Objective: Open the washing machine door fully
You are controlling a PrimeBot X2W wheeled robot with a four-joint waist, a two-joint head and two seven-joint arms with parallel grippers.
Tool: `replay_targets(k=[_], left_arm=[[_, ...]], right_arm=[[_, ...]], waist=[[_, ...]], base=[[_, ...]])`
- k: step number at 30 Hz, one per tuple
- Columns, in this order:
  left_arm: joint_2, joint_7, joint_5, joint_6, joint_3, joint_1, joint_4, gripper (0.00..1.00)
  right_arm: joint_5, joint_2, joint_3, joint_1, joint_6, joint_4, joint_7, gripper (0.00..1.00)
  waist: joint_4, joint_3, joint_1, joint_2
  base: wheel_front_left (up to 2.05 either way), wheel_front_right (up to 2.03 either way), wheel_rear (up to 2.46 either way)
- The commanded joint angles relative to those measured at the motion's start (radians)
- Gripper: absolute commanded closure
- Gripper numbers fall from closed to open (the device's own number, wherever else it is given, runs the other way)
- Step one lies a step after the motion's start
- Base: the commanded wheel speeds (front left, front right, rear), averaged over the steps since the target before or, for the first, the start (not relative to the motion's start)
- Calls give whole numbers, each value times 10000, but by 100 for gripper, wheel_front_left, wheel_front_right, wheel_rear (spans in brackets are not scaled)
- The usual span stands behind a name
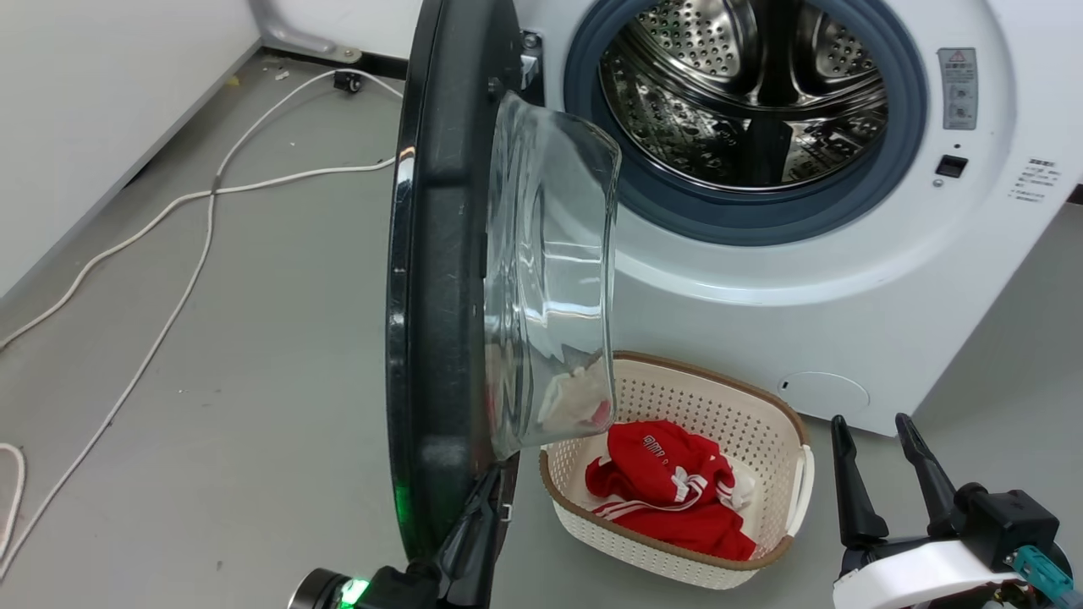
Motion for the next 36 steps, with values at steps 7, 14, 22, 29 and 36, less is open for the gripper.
replay_targets(k=[7, 14, 22, 29, 36], left_arm=[[226, 27, -77, 382, 822, 279, -133, 100], [592, 25, -265, 625, 2103, -117, 30, 100], [1051, 25, -813, 688, 4172, -614, 611, 100], [1547, 25, -1129, 447, 5489, -1355, 1675, 100], [2286, 25, -1223, -11, 6492, -2599, 3511, 100]], right_arm=[[27, 12, -34, -141, -6, 19, -17, 0], [-58, 12, 50, -329, -6, 61, -15, 0], [-115, 12, 71, -422, -6, 122, -10, 0], [-199, 12, 101, -608, -6, 57, 46, 0], [-197, 12, 136, -788, -6, 53, 75, 0]], waist=[[413, 194, 0, 0], [412, 384, 0, 0], [170, 582, 0, 0], [-77, 842, 0, 0], [-291, 1036, 0, 0]], base=[[0, 0, 0], [0, 0, 0], [0, 0, 0], [0, 0, 0], [0, 0, 0]])
